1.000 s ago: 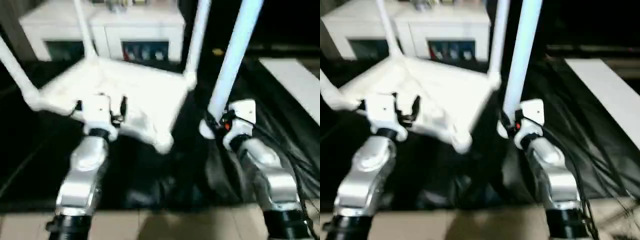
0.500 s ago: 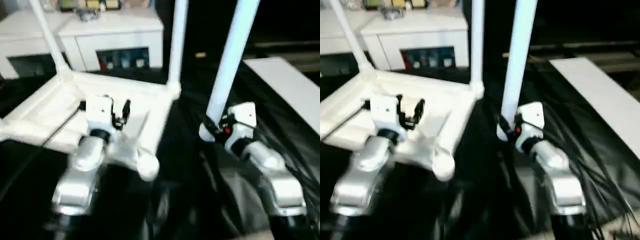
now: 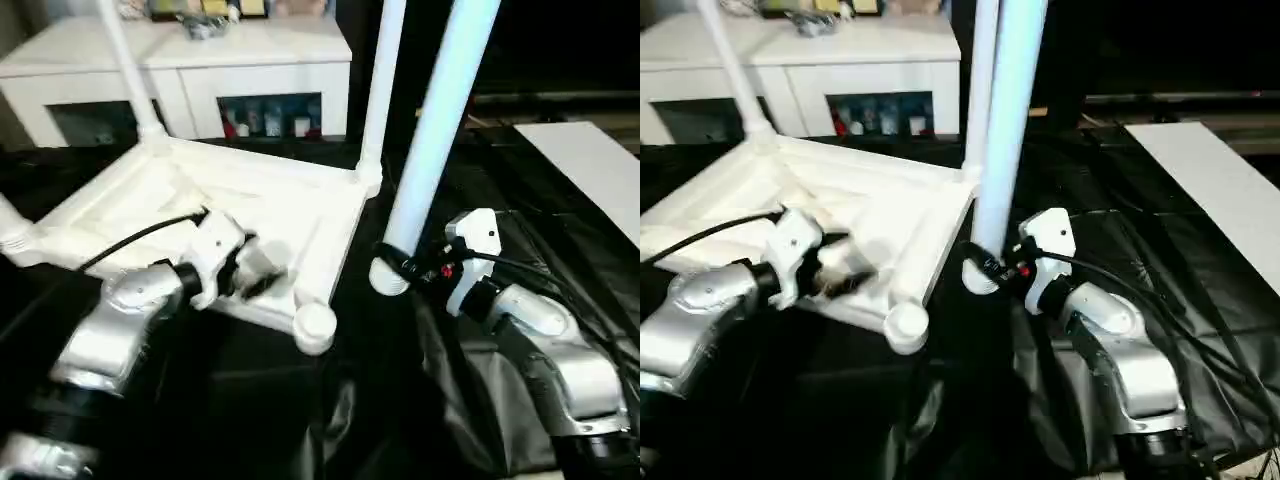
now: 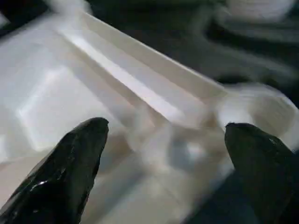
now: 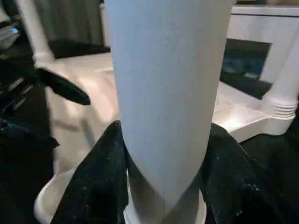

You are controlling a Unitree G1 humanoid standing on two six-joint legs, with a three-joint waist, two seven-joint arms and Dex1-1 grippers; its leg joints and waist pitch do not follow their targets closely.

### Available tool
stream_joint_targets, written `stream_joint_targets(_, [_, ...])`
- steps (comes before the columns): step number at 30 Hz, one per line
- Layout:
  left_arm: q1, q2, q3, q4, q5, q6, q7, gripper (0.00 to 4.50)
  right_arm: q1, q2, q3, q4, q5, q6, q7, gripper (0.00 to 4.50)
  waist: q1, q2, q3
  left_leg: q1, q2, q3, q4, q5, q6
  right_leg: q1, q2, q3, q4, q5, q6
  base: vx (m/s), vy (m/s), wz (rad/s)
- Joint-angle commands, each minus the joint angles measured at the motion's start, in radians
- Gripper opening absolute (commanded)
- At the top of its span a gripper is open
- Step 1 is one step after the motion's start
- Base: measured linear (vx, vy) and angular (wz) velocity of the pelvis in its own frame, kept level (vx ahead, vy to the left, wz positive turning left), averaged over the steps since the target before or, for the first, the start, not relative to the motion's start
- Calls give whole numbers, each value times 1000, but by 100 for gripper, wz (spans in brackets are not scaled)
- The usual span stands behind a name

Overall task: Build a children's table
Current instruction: Move to table

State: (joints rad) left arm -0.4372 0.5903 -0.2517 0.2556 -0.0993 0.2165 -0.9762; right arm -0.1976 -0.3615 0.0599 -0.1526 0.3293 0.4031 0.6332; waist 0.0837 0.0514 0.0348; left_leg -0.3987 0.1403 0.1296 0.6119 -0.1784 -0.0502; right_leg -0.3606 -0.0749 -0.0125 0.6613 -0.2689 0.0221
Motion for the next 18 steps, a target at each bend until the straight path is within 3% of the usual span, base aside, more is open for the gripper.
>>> stream_joint_targets(1, [-45,19,-39,49,43,-39,-57,445,-5,-6,6,-17,10,2,13,185,-6,0,-37,39,62,-26,-102,-476,-73,5,-73,37,-124,-411,-128,0,0,0])
stream_joint_targets(3, [-74,28,-63,95,63,-62,-83,445,-3,-9,5,-19,10,3,21,185,-5,1,-47,31,65,-20,-106,-383,-58,11,-71,32,-112,-286,-144,0,0,0])
stream_joint_targets(5, [-109,25,-78,150,84,-92,-111,445,0,-14,6,-23,9,6,30,185,-6,0,-48,33,64,-13,-105,-368,-41,7,-68,27,-116,-281,-153,0,0,0])
stream_joint_targets(8, [-159,25,-111,239,132,-143,-135,445,4,-20,10,-26,12,10,45,185,-5,-6,-46,34,66,-8,-103,-373,-40,1,-72,30,-121,-314,-155,0,0,0])
stream_joint_targets(11, [-197,19,-130,310,149,-173,-160,418,6,-25,17,-24,17,9,55,185,0,-4,-47,36,69,-5,-100,-370,-40,-4,-76,32,-122,-328,-159,0,0,0])
stream_joint_targets(14, [-240,18,-169,402,196,-225,-187,391,7,-29,29,-20,12,6,64,185,1,-6,-49,33,71,-3,-101,-339,-32,-3,-74,32,-119,-275,-166,0,0,0])
stream_joint_targets(18, [-280,16,-192,495,234,-262,-206,365,11,-30,34,-24,6,3,72,185,2,-4,-55,26,72,2,-96,-264,-11,5,-73,28,-106,-134,-194,0,0,0])
